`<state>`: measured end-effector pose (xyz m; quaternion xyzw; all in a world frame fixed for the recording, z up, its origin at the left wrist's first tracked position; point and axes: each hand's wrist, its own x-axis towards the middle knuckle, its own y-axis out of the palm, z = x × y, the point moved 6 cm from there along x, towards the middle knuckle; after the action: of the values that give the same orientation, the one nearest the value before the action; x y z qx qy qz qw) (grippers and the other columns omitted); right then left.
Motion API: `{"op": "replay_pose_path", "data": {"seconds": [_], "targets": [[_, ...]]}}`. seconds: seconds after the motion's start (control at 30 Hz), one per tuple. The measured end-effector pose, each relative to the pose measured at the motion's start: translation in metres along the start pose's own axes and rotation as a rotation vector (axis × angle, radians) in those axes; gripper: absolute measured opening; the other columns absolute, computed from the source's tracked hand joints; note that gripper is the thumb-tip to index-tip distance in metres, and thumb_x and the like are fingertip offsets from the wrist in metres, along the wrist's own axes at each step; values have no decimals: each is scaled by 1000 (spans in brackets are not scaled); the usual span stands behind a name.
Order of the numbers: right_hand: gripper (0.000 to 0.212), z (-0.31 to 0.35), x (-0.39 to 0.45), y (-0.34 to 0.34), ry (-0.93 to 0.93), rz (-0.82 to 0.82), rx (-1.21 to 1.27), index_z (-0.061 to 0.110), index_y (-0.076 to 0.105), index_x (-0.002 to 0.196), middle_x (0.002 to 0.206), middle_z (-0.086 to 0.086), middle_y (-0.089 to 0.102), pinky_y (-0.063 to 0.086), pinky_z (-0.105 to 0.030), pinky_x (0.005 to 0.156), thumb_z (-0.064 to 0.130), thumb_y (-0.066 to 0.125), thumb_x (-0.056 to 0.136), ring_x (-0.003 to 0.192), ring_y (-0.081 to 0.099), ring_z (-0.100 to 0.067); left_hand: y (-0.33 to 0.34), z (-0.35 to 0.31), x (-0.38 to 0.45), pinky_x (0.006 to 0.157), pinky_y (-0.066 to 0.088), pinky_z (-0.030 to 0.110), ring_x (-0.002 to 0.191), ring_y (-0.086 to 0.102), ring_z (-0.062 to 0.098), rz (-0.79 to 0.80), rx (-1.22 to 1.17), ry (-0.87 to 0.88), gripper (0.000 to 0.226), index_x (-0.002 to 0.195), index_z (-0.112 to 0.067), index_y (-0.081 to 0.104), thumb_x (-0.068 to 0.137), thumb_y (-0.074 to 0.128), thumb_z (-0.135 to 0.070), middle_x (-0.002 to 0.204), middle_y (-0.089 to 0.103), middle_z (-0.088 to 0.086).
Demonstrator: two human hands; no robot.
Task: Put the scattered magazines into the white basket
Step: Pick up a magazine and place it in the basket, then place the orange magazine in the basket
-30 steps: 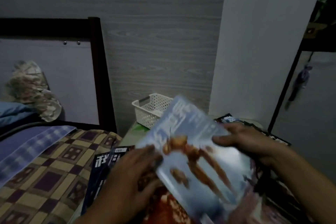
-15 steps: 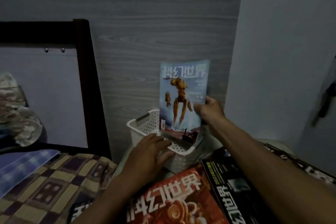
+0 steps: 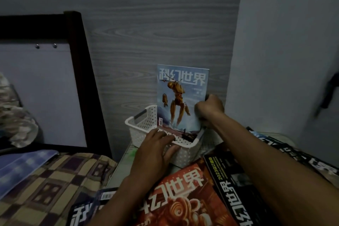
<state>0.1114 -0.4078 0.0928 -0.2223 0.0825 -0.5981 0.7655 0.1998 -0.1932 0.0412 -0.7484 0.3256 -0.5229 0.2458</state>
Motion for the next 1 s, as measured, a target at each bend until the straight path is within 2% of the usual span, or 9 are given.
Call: {"op": "replay_pose_path", "data": {"seconds": [0.17, 0.3, 0.4, 0.47, 0.57, 0.7, 0.8, 0.9, 1.0], "targets": [[64, -8, -14, -28, 25, -24, 47, 8, 46, 136, 135, -12, 55, 52, -39, 90, 20, 73, 80, 113, 57, -31, -2, 2, -5, 117, 27, 42, 141, 27, 15, 116, 4, -115, 46, 137, -30, 50, 93, 55, -43, 150, 44, -3], [43, -15, -67, -83, -64, 37, 93, 14, 57, 123, 119, -9, 63, 56, -45, 85, 13, 72, 83, 99, 63, -26, -25, -8, -22, 118, 24, 44, 147, 20, 23, 130, 83, -267, 68, 151, -26, 28, 92, 57, -39, 161, 23, 5], [9, -22, -128, -121, -248, 151, -64, 21, 70, 86, 80, -1, 74, 53, -31, 65, 12, 71, 85, 70, 69, -15, -62, -21, -51, 81, 48, 37, 107, 54, 20, 15, 168, -310, 33, 117, -25, 60, 88, 59, -40, 122, 58, 1], [13, -25, -174, -130, -323, 342, -158, 21, 70, 76, 65, 2, 73, 49, -22, 57, 14, 68, 87, 57, 66, -6, -88, -28, -82, 54, 35, 27, 71, 52, 10, 29, 264, -338, 14, 81, -33, 56, 86, 59, -46, 85, 59, -8], [9, -36, -231, -112, -381, 642, -481, 24, 71, 83, 72, 8, 71, 44, -14, 54, 31, 68, 87, 61, 63, 0, -102, -28, -127, 52, 35, 24, 65, 56, 5, 257, 302, -504, 25, 76, -34, 55, 82, 57, -58, 72, 57, -18], [23, -43, -267, -91, -489, 609, -808, 29, 56, 79, 73, 12, 56, 36, -19, 50, 51, 60, 79, 62, 53, -2, -96, -49, -152, 77, 53, 29, 89, 69, 9, 291, -308, -774, 40, 112, -41, 59, 75, 76, -44, 106, 70, -14], [27, -43, -270, -92, -425, 604, -721, 24, 57, 70, 65, 8, 59, 30, -14, 40, 48, 66, 72, 54, 56, -2, -97, -56, -161, 63, 57, 36, 71, 76, 21, 120, -960, -1078, 38, 110, -32, 62, 77, 79, -19, 87, 77, 4], [33, -51, -269, -98, -354, 601, -652, 16, 69, 87, 75, 0, 67, 38, -19, 46, 45, 72, 70, 63, 61, -8, -90, -81, -168, 69, 57, 38, 82, 76, 27, 332, -1036, -1032, 33, 114, -27, 66, 86, 68, -10, 90, 79, 8], [21, -52, -264, -103, -271, 515, -436, 23, 70, 87, 80, 9, 68, 51, -23, 58, 38, 79, 74, 65, 63, 1, -92, -91, -169, 63, 60, 37, 86, 76, 26, 236, -1054, -929, 40, 111, -38, 60, 90, 62, -4, 96, 78, 3]]}}
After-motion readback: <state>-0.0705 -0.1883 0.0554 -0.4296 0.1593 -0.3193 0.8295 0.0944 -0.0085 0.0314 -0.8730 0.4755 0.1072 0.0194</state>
